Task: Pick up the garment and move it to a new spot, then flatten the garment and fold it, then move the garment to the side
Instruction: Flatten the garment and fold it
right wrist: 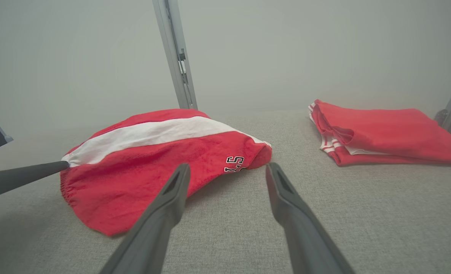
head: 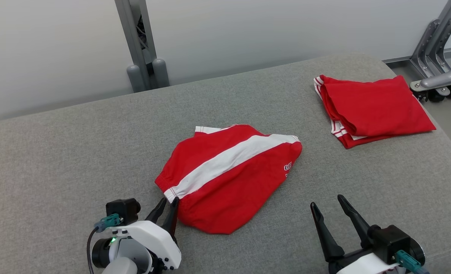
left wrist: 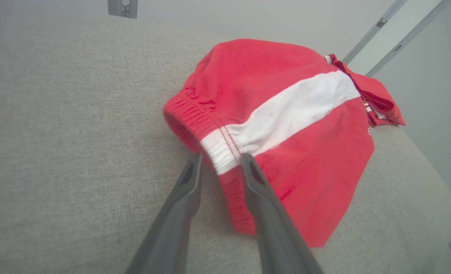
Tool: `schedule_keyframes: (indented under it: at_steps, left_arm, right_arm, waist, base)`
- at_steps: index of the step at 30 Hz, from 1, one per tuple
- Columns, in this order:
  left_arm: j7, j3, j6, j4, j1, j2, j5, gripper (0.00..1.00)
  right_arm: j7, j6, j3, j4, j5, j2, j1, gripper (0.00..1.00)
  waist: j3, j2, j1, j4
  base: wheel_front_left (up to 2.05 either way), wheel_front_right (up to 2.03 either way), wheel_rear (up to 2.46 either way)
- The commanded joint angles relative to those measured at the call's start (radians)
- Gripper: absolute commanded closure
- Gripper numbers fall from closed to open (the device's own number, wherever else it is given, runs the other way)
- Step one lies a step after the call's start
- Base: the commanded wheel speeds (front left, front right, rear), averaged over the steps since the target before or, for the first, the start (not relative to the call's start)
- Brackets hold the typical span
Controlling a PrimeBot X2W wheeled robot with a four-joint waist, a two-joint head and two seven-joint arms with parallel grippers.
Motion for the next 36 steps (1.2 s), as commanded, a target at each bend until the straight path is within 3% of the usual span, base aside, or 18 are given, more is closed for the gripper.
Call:
schedule_keyframes:
  at_steps: [1, 4, 5, 8, 18, 23, 31, 34, 36]
  left_arm:
    - [-0.001, 0.000, 0.002, 0.008, -0.021, 0.006, -0.003, 0.51]
    - [-0.005, -0.001, -0.003, 0.021, -0.026, 0.006, -0.010, 0.51]
    - [-0.010, -0.001, -0.005, 0.023, -0.029, 0.005, -0.012, 0.56]
    - [-0.019, -0.004, -0.009, 0.032, -0.037, 0.005, -0.014, 1.00]
    - [-0.063, -0.024, -0.016, 0.032, -0.039, 0.021, 0.011, 1.00]
    - [-0.085, -0.036, -0.013, -0.023, 0.009, 0.054, 0.031, 1.00]
    - [0.023, -0.037, -0.027, -0.222, 0.125, 0.141, -0.012, 1.00]
    - [0.067, -0.042, -0.010, -0.293, 0.160, 0.141, -0.033, 0.00]
    - [0.077, -0.041, 0.005, -0.316, 0.172, 0.136, -0.038, 0.00]
  right_arm:
    - [0.000, 0.000, 0.000, 0.004, -0.003, -0.005, -0.010, 0.00]
    - [0.000, 0.000, 0.005, 0.007, -0.005, -0.005, -0.015, 0.00]
    - [0.000, 0.000, 0.007, 0.007, -0.005, -0.005, -0.017, 0.00]
    - [0.000, 0.000, 0.011, 0.009, -0.003, -0.005, -0.018, 0.00]
    - [0.000, 0.000, 0.002, 0.005, 0.004, -0.005, -0.011, 0.00]
    - [0.000, 0.000, -0.008, 0.000, 0.008, -0.005, 0.001, 0.00]
    - [0.000, 0.000, -0.027, -0.005, 0.009, -0.005, 0.008, 0.00]
    - [0.000, 0.000, -0.016, 0.002, 0.011, -0.005, 0.002, 0.00]
    - [0.000, 0.000, -0.012, 0.005, 0.011, -0.005, 0.000, 0.00]
  waist:
    - [-0.001, 0.0000, 0.0000, -0.003]
    - [-0.002, 0.0000, 0.0000, -0.007]
    - [-0.001, 0.0000, 0.0000, -0.009]
    - [-0.002, 0.0000, 0.0000, -0.010]
    - [-0.011, 0.0000, 0.0000, -0.001]
    - [-0.015, 0.0000, 0.0000, 0.026]
    - [-0.011, 0.0000, 0.0000, 0.099]
    - [-0.019, 0.0000, 0.0000, 0.109]
    - [-0.024, 0.0000, 0.0000, 0.109]
  base:
    - [0.00, 0.00, 0.00]
    - [0.00, 0.00, 0.00]
    - [0.00, 0.00, 0.00]
    - [0.00, 0.00, 0.00]
    - [0.00, 0.00, 0.00]
    - [0.00, 0.00, 0.00]
    - [0.00, 0.00, 0.00]
    - [0.00, 0.00, 0.00]
    - [0.00, 0.00, 0.00]
